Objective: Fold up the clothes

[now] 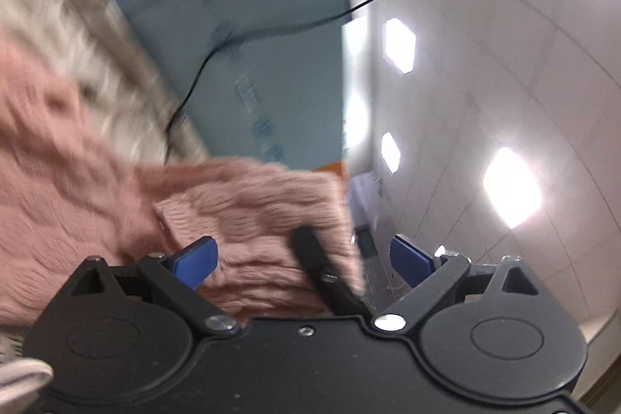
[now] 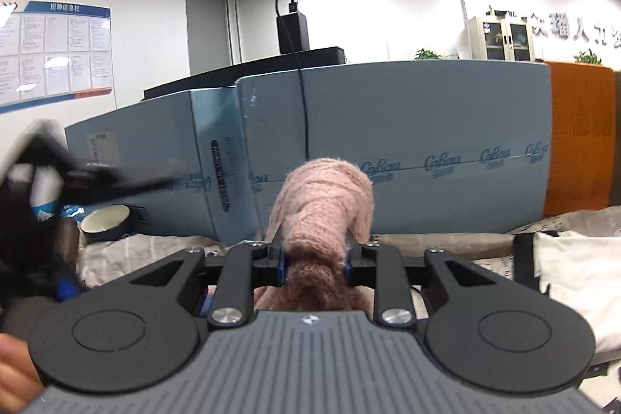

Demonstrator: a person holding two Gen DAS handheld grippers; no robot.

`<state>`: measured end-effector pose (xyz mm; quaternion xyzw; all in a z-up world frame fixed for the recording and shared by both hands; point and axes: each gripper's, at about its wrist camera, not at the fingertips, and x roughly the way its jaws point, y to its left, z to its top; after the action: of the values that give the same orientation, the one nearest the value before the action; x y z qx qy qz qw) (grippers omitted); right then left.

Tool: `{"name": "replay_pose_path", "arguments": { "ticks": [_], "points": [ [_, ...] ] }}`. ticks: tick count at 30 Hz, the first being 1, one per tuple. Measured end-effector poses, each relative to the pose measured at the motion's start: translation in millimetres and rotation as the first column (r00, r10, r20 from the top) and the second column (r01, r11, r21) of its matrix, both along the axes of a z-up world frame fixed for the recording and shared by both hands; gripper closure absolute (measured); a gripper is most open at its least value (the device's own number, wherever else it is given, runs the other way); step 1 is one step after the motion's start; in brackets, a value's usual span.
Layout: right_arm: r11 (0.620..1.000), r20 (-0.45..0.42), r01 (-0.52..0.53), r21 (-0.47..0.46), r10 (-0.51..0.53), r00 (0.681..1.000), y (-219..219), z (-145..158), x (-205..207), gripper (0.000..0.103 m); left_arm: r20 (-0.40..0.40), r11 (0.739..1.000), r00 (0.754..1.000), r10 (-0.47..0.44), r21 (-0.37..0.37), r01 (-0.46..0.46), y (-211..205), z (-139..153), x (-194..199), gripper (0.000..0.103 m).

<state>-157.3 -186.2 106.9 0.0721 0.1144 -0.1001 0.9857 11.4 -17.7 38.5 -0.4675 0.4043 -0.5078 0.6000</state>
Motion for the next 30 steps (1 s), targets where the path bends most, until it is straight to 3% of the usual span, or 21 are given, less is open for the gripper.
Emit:
{"name": "replay_pose_path", "arguments": {
  "ticks": [4, 7, 12, 14, 15, 18, 22, 25, 27, 29, 30],
  "points": [
    [0.999, -0.033, -0.032, 0.013, 0.033, 0.999, 6, -11, 6, 0.076, -0.106, 0.999, 0.994, -0.031, 0.021, 0.033, -16, -28, 12, 0.006],
    [0.998, -0.065, -0.058, -0.020, 0.057, 0.996, 23, -21, 17, 0.076, -0.138, 0.998, 0.990, 0.040, 0.048, -0.034, 5, -35, 18, 0.006],
    [0.980, -0.102, -0.167, -0.109, 0.156, 0.983, 70, -34, 30, 0.070, 0.054, 0.973, 0.981, 0.185, 0.127, -0.190, 69, 1, 6, 0.006],
    [0.963, -0.123, -0.251, -0.102, 0.239, 0.963, 84, -39, 32, 0.033, 0.109, 0.962, 0.971, 0.214, 0.151, -0.229, 89, 9, 3, 0.006],
    [0.956, -0.132, -0.279, -0.088, 0.267, 0.955, 88, -42, 32, 0.023, 0.130, 0.955, 0.967, 0.221, 0.171, -0.241, 95, 11, 3, 0.006],
    [0.942, -0.143, -0.336, -0.024, 0.329, 0.933, 87, -48, 31, 0.023, 0.140, 0.949, 0.972, 0.189, 0.227, -0.217, 98, 6, 3, 0.006],
    [0.881, -0.034, -0.466, 0.084, 0.470, 0.882, 54, -44, 11, 0.019, 0.152, 0.941, 0.978, 0.144, 0.285, -0.183, 92, -3, 3, 0.007],
    [0.841, 0.033, -0.517, 0.161, 0.519, 0.854, 19, -44, 0, 0.016, 0.251, 0.927, 0.962, 0.111, 0.322, -0.191, 74, 2, -10, 0.010],
    [0.821, 0.062, -0.508, 0.262, 0.510, 0.858, -5, -52, 0, 0.016, 0.316, 0.905, 0.943, 0.100, 0.364, -0.218, 63, 6, -18, 0.026],
    [0.804, 0.085, -0.468, 0.367, 0.473, 0.877, -27, -63, 2, 0.016, 0.380, 0.869, 0.922, 0.078, 0.428, -0.250, 48, 7, -22, 0.066],
    [0.805, 0.083, -0.441, 0.398, 0.447, 0.891, -33, -67, 4, 0.016, 0.421, 0.842, 0.905, 0.065, 0.464, -0.276, 40, 4, -24, 0.072]
  ]
}}
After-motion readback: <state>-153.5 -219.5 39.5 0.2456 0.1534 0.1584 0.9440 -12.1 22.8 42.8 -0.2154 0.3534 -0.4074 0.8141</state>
